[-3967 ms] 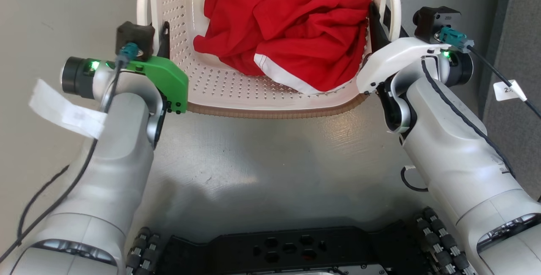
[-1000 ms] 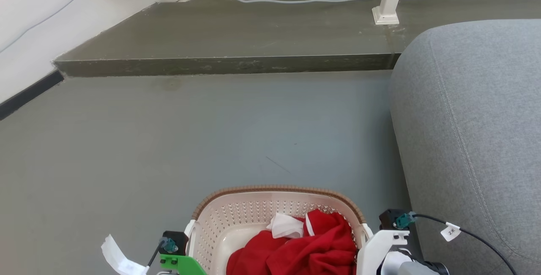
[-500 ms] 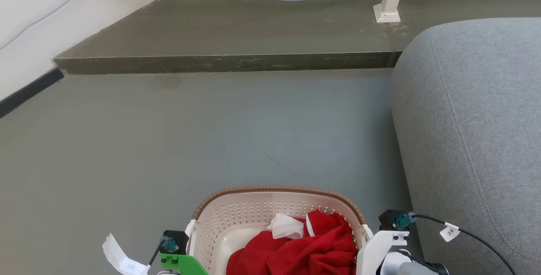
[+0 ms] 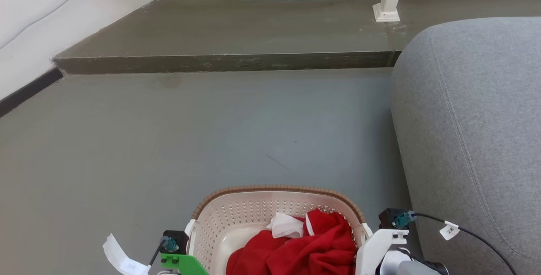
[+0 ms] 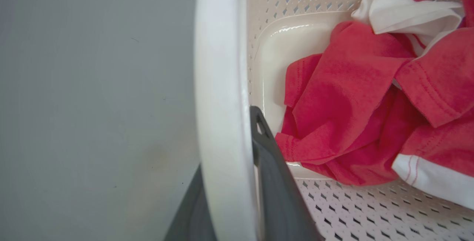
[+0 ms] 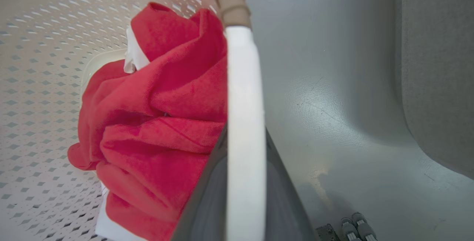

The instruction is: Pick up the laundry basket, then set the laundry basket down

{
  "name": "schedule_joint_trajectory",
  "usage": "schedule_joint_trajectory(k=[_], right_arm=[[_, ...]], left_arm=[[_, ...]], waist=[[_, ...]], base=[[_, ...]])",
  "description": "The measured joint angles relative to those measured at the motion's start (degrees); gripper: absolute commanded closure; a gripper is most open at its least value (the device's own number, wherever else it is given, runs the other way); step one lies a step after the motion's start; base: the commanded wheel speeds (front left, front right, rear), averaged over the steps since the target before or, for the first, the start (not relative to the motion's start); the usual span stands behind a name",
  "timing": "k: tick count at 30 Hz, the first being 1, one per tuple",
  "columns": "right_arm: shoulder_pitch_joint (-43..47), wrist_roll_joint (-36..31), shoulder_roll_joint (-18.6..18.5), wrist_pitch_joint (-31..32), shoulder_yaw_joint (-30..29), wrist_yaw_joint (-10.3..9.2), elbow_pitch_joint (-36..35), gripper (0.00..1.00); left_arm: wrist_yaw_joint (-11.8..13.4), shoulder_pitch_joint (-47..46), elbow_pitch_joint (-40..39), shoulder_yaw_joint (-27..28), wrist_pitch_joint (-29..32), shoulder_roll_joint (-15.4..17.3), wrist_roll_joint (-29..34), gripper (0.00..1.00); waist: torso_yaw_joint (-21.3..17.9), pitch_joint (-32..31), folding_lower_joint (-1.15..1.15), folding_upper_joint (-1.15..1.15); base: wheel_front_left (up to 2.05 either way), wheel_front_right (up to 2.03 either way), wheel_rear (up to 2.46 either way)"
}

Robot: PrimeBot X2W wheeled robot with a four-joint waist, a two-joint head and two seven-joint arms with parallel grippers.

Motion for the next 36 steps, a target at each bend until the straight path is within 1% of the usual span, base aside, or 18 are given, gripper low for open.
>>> schedule_joint_trajectory(k=[9, 19, 27, 36], right_arm=[[-0.4, 0.8, -0.1, -0.2, 0.9, -0.08, 0.0, 1.00], [-3.5, 1.2, -0.2, -0.3, 1.6, -0.46, 0.2, 1.00], [-10.2, 1.2, -0.4, -0.9, 1.4, -0.51, 0.5, 1.00], [-18.7, 0.8, -0.6, -1.9, 0.3, -0.58, 1.2, 1.00]], left_arm=[[0.4, 0.0, 0.0, -0.5, 0.0, 0.0, -0.3, 1.00], [1.0, -1.0, -0.7, -1.1, -0.6, 0.5, -0.6, 1.00], [1.9, -7.1, -1.2, -0.8, -1.3, 0.6, -0.6, 1.00], [2.6, -14.9, -1.3, 0.0, -2.1, 0.8, 0.1, 1.00]], waist=[[-0.1, 0.8, 0.00, 0.00], [-0.4, 3.3, 0.00, 0.00], [-0.5, 6.9, 0.00, 0.00], [-0.5, 12.9, 0.01, 0.00]], base=[[0.00, 0.00, 0.00], [0.00, 0.00, 0.00], [0.00, 0.00, 0.00], [0.00, 0.00, 0.00]])
